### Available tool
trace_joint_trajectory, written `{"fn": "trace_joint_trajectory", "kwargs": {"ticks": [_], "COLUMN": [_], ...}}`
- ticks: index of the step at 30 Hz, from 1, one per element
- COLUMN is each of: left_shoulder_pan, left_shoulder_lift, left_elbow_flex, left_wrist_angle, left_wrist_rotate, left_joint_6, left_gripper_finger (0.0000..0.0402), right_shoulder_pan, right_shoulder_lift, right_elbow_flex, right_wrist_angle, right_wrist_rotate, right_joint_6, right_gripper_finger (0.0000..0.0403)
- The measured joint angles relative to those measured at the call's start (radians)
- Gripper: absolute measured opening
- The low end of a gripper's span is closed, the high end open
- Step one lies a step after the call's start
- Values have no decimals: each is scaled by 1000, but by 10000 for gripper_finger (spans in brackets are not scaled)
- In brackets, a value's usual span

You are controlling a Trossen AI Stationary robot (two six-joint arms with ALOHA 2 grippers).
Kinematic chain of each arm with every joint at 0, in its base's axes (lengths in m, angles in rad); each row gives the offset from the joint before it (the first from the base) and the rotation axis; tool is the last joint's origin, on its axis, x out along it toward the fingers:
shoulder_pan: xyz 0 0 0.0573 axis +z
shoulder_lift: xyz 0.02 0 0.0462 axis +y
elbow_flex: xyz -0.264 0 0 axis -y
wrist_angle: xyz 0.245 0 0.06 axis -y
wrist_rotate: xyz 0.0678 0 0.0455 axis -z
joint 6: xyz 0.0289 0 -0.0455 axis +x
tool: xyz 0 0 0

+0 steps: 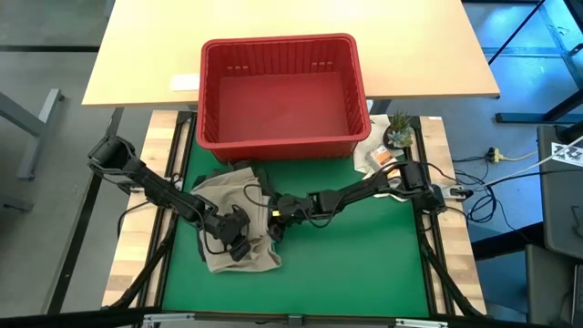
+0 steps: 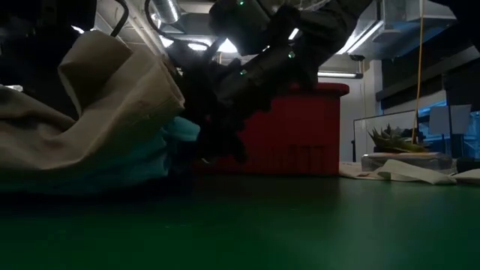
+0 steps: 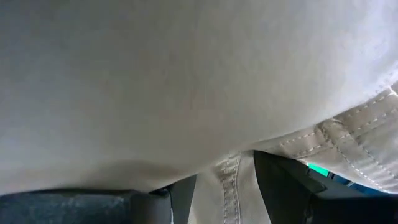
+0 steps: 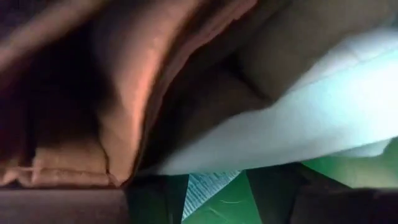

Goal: Fold Laundry from Bin
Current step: Put the stacked clothes into the red laundry bin

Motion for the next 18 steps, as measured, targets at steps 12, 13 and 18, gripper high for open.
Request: {"fn": "trace_joint_trajectory", "kwargs": {"ticks": [12,13,18], "left_shoulder_pan": [0,0,1], "left_shoulder_lift": [0,0,-21], "left_elbow_flex": [0,0,-1], "left_wrist_angle": [-2,0,6], "left_wrist_rotate": [-3,-3,5], "left_joint_6": [0,-2,-2], "left_gripper_finger": [156,156,156], "right_shoulder_pan": [16,16,17], "right_shoulder_lift": [81,86,94], "right_elbow_flex": [1,1,3], "right_wrist_angle": [93,107,115], "right_wrist_rotate": [-30,-35,-35], "right_joint_6": [75,73,72], "right_gripper_finger": [152,152,152]}}
